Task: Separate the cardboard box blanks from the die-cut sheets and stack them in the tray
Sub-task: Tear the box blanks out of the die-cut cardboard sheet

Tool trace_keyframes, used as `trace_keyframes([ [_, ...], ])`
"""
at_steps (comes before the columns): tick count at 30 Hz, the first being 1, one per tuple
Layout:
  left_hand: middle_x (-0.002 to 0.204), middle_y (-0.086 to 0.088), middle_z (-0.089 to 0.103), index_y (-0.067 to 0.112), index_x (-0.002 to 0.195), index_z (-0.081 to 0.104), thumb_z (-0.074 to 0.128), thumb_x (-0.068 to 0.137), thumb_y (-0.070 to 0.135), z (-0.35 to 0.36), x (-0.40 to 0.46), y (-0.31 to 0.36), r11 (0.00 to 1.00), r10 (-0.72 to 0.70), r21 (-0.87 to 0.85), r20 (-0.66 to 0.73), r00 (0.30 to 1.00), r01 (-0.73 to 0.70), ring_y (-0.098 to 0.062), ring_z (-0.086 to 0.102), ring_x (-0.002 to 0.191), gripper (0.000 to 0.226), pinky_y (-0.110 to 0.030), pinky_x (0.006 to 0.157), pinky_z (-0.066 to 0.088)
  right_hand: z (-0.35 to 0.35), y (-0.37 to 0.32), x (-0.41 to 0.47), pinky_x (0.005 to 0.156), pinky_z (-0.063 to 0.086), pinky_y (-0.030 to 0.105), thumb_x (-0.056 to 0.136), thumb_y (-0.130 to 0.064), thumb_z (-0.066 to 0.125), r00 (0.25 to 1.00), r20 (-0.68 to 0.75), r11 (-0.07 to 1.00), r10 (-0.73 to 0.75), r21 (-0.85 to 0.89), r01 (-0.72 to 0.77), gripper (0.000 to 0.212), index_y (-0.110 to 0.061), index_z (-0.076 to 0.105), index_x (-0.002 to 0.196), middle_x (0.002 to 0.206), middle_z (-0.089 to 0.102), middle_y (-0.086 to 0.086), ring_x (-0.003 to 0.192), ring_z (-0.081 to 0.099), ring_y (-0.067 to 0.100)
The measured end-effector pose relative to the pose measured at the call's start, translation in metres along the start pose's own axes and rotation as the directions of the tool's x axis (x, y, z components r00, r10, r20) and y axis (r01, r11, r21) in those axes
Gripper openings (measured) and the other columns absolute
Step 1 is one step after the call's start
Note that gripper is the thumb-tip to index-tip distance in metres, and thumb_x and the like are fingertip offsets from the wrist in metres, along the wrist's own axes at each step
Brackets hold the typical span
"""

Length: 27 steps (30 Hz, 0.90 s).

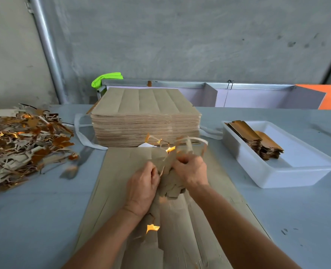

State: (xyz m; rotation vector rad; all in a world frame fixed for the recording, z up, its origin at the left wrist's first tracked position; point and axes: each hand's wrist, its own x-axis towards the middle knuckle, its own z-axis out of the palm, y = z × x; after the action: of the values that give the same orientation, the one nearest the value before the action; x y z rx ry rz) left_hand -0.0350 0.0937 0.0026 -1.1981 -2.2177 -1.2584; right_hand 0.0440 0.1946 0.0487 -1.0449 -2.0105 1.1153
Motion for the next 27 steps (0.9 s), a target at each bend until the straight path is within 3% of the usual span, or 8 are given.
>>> trace_keyframes([
  [1,0.062,-0.014,0.051,0.008,0.074,0.047,0.056,0.087,-0.003,0.001,0.000,-0.001,0.998,-0.049,-0.033,-0.041,0.998,0.047,-0.032,0.048,0.057,0.019,-0.034,0.055,0.030,-0.002,0.005,0.002,0.059,0.046,0.025,0.079,-0.007,0.056,0.998,-0.020,0.998,0.058,0.023,-0.058,0.017,-0.005,0.065,0.065,0.065,0.057,0.009,0.066,0.052,0.025],
  [4,0.067,-0.012,0.051,0.008,0.077,0.045,0.049,0.091,0.000,0.002,0.009,-0.007,0.946,-0.308,-0.165,-0.197,0.931,0.278,-0.025,0.046,0.062,0.017,-0.031,0.056,0.032,-0.010,0.023,0.006,0.066,0.051,0.034,0.079,-0.007,0.057,0.975,-0.030,0.973,0.222,0.073,-0.219,0.013,0.003,0.064,0.084,0.082,0.062,0.016,0.080,0.059,0.031],
  [7,0.077,-0.014,0.056,0.002,0.083,0.049,0.045,0.094,0.004,0.003,0.017,-0.016,0.871,-0.457,-0.292,-0.188,0.870,0.394,-0.026,0.052,0.073,0.012,-0.037,0.064,0.042,-0.019,0.036,0.004,0.071,0.058,0.043,0.076,-0.008,0.065,0.955,0.018,0.937,0.296,0.191,-0.294,0.006,-0.003,0.065,0.079,0.086,0.068,0.019,0.081,0.066,0.033],
  [11,0.079,-0.012,0.054,-0.005,0.086,0.052,0.041,0.098,0.006,0.006,0.009,-0.021,0.803,-0.455,-0.442,-0.022,0.890,0.399,-0.024,0.051,0.078,0.019,-0.039,0.072,0.045,-0.030,0.038,0.005,0.061,0.055,0.032,0.074,-0.011,0.075,0.937,0.185,0.914,0.297,0.228,-0.335,0.010,-0.012,0.065,0.072,0.079,0.068,0.011,0.071,0.063,0.023],
  [16,0.076,-0.001,0.057,0.010,0.078,0.052,0.041,0.096,0.003,0.010,0.008,-0.021,0.811,-0.404,-0.466,-0.009,0.915,0.354,-0.017,0.053,0.076,0.022,-0.025,0.069,0.043,-0.040,0.033,0.024,0.067,0.049,0.033,0.078,-0.017,0.071,0.906,0.273,0.828,0.323,0.382,-0.410,0.027,-0.005,0.064,0.101,0.092,0.068,0.016,0.081,0.061,0.027],
  [20,0.076,0.003,0.057,0.012,0.078,0.052,0.041,0.096,0.002,0.014,0.010,-0.020,0.831,-0.370,-0.455,-0.020,0.929,0.321,-0.009,0.055,0.075,0.023,-0.013,0.067,0.043,-0.029,0.026,0.035,0.060,0.049,0.030,0.074,-0.004,0.075,0.918,0.262,0.880,0.298,0.297,-0.370,0.014,-0.012,0.066,0.082,0.083,0.064,0.006,0.075,0.058,0.019],
  [23,0.080,0.000,0.060,0.006,0.084,0.054,0.041,0.096,0.002,0.017,0.011,-0.022,0.824,-0.387,-0.461,-0.030,0.922,0.331,-0.012,0.056,0.079,0.019,-0.014,0.070,0.045,-0.013,0.025,0.038,0.062,0.053,0.036,0.067,0.008,0.076,0.878,0.296,0.808,0.376,0.359,-0.467,0.021,-0.008,0.067,0.075,0.084,0.067,0.012,0.074,0.062,0.024],
  [27,0.079,0.004,0.060,0.004,0.084,0.054,0.041,0.097,0.002,0.017,0.011,-0.021,0.837,-0.363,-0.444,-0.014,0.932,0.320,-0.008,0.056,0.079,0.019,-0.010,0.068,0.043,0.002,0.024,0.039,0.048,0.049,0.032,0.065,-0.001,0.083,0.848,0.298,0.704,0.437,0.473,-0.530,0.028,-0.009,0.059,0.077,0.077,0.065,0.011,0.068,0.062,0.024],
])
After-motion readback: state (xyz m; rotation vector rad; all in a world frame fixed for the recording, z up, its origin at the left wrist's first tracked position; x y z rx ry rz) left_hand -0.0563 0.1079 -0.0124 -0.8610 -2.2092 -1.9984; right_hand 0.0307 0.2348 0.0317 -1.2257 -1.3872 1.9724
